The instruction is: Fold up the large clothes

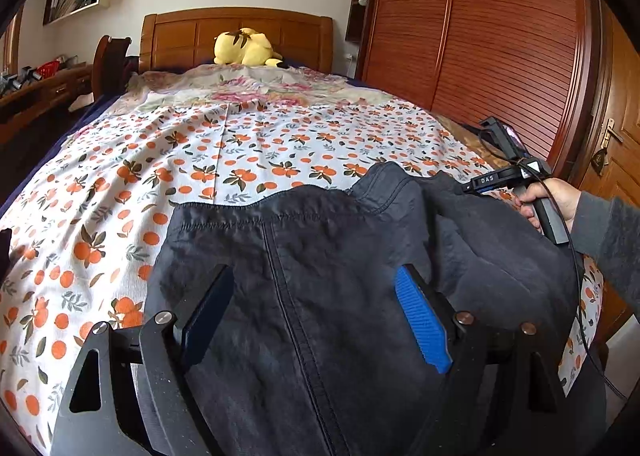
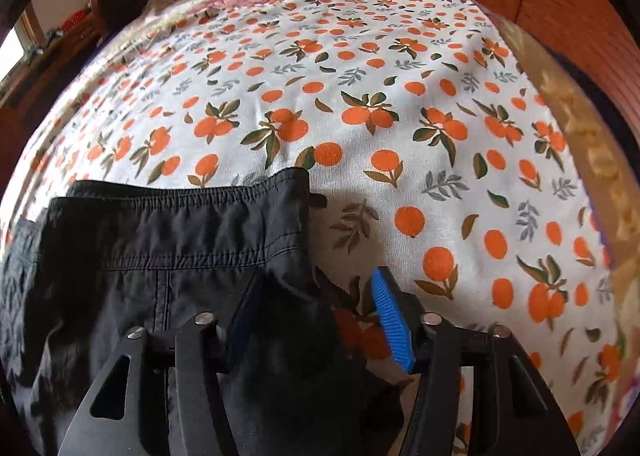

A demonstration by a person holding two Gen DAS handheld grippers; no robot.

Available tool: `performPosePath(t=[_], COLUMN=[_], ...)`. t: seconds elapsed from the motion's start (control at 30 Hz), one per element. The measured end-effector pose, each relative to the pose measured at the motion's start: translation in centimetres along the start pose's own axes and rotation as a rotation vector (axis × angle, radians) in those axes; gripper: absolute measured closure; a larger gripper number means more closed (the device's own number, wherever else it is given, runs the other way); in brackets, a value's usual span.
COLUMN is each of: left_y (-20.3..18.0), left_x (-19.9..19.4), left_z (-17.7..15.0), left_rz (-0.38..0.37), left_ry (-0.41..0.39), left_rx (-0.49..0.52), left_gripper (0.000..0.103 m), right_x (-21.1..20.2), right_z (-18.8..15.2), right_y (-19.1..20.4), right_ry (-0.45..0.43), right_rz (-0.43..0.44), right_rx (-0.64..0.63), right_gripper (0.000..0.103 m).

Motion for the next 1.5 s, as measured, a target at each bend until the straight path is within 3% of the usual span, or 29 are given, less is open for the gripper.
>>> performPosePath(t=[0.03, 0.1, 0.2, 0.27, 0.43, 0.63, 0.73, 0.8, 0.9, 1.13, 1.3, 1.5], left_y=[0.0, -0.1, -0.2, -0.3, -0.4, -1.0, -1.8, -2.5, -3.4, -6.7, -8.9, -10.9], left_x=[0.1, 0.5, 0.8, 0.6, 0.1, -0.6, -1.1, -1.4, -1.8, -3.1, -3.6, -3.4], left_z=[-0.1, -0.2, -0.4, -0.5, -0.5, -0.3, -0.3, -0.5, -0.8, -2.2, -3.5, -4.8], left_rz=[0.002, 0.005, 0.012, 0.012, 0.010, 0.002, -0.007, -0.010, -0.030, -0.068, -0.104, -0.099], left_ry=[0.002, 0.010, 0.021, 0.019, 0.006, -0.011, -0.020, -0.023, -0.025, -0.025, -0.009, 0.046], left_rx=[0.002, 0.006, 0.015, 0.019, 0.022, 0.030, 0.041, 0.053, 0.060, 0.108, 0.113, 0.120], left_gripper=[0.020, 0.020, 0.020, 0.020, 0.020, 0.020, 0.020, 0.020, 0.020, 0.020, 0.020, 0.020], right_x=[0.0, -0.5, -1.1, -1.4, -5.3, -10.3, -12.4, -13.1, -13.9, -16.8, -14.5, -14.2], right_z=[0.1, 0.3, 0.7, 0.6, -0.9, -7.2, -10.7, -12.8, -15.2, -19.1, -21.0, -21.0], right_y=[0.4, 0.4, -0.7, -1.7, -1.9, 0.2, 1.5, 2.3, 3.1, 3.3, 2.9, 2.6], right_ry=[-0.004, -0.044, -0.077, -0.083, -0.169, -0.196, -0.198, -0.192, -0.190, -0.189, -0.134, -0.153], right_rz=[0.020, -0.140, -0.179, -0.255, -0.195, -0.112, -0.071, -0.052, -0.034, -0.017, -0.011, 0.002], right_rx=[-0.028, -0.117, -0.065, -0.050, -0.036, -0.104, -0.128, -0.142, -0.167, -0.168, -0.180, -0.157], right_gripper=[0.096, 0.098, 0.101, 0.100, 0.100, 0.096, 0.084, 0.065, 0.053, 0.051, 0.047, 0.046])
Point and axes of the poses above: each gripper's, at about its wrist camera, not at the fingertips, and x roughly the way its jaws point, y to its left, z to its top, the point moved 5 cm from there along x, roughly the way its jaws point, and after that the axes turned 4 degrees about -z, right-handed, at the moved point
